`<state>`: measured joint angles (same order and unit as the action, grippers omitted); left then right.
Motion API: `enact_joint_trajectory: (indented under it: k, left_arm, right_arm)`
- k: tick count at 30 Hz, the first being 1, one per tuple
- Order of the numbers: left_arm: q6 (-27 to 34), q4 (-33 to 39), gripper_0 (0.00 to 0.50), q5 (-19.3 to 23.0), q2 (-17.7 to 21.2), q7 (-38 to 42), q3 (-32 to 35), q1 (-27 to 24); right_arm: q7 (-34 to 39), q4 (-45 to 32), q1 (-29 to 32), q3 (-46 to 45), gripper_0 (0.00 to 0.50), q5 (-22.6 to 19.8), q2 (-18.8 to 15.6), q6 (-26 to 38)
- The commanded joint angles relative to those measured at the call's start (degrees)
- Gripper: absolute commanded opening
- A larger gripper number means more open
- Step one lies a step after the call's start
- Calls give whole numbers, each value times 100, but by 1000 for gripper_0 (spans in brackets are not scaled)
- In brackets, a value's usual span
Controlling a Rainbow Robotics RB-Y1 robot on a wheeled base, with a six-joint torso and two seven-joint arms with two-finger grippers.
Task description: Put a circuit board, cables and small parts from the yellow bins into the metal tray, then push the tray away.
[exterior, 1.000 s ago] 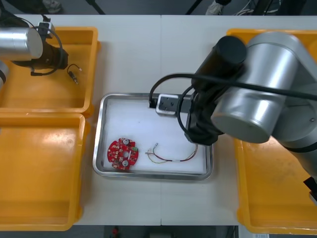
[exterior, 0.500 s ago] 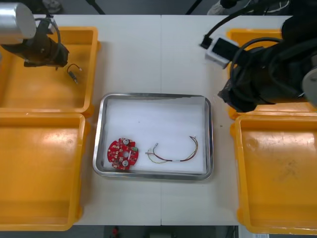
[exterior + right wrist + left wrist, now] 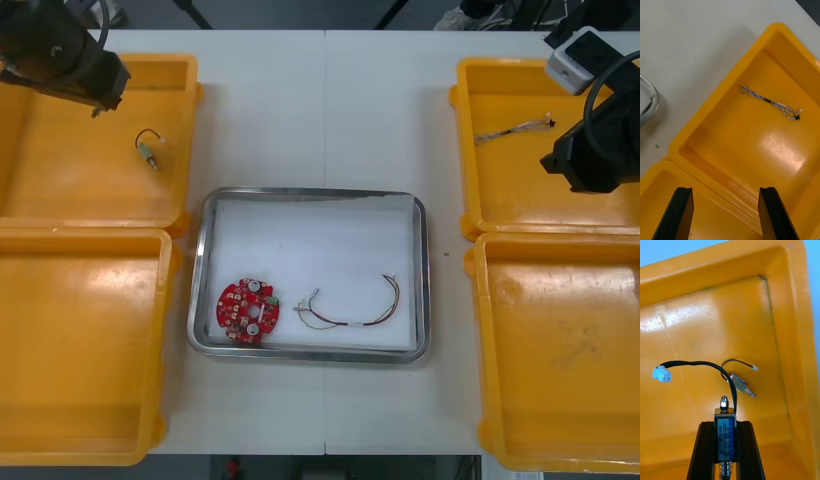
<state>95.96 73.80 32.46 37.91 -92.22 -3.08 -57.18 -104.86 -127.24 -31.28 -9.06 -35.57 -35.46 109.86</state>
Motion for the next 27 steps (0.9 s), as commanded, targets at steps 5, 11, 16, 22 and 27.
enact_joint_trajectory:
  k: [5, 11, 16, 22, 27]
  left_arm:
    - [1188, 1875, 0, 6, 120, 1505, -87, 471]
    - [1404, 2877, 0, 261, -47, 2736, -588, 832]
    - [1404, 3316, 0, 190, -285, 3245, -957, 1122]
    - [1320, 3369, 0, -20, -548, 3685, -1608, 1227]
    - [1038, 3343, 0, -108, -671, 3773, -1915, 1412]
  right_arm:
    - [256, 1131, -563, -211, 500, 569, -181, 14]
    - [317, 2019, -985, -211, 500, 876, -181, 14]
    - [388, 2625, -1214, -193, 500, 1157, -128, 14]
    - [783, 3654, -1846, -140, 500, 2124, 276, 14]
    - [1372, 4585, -2462, -140, 500, 2564, 522, 14]
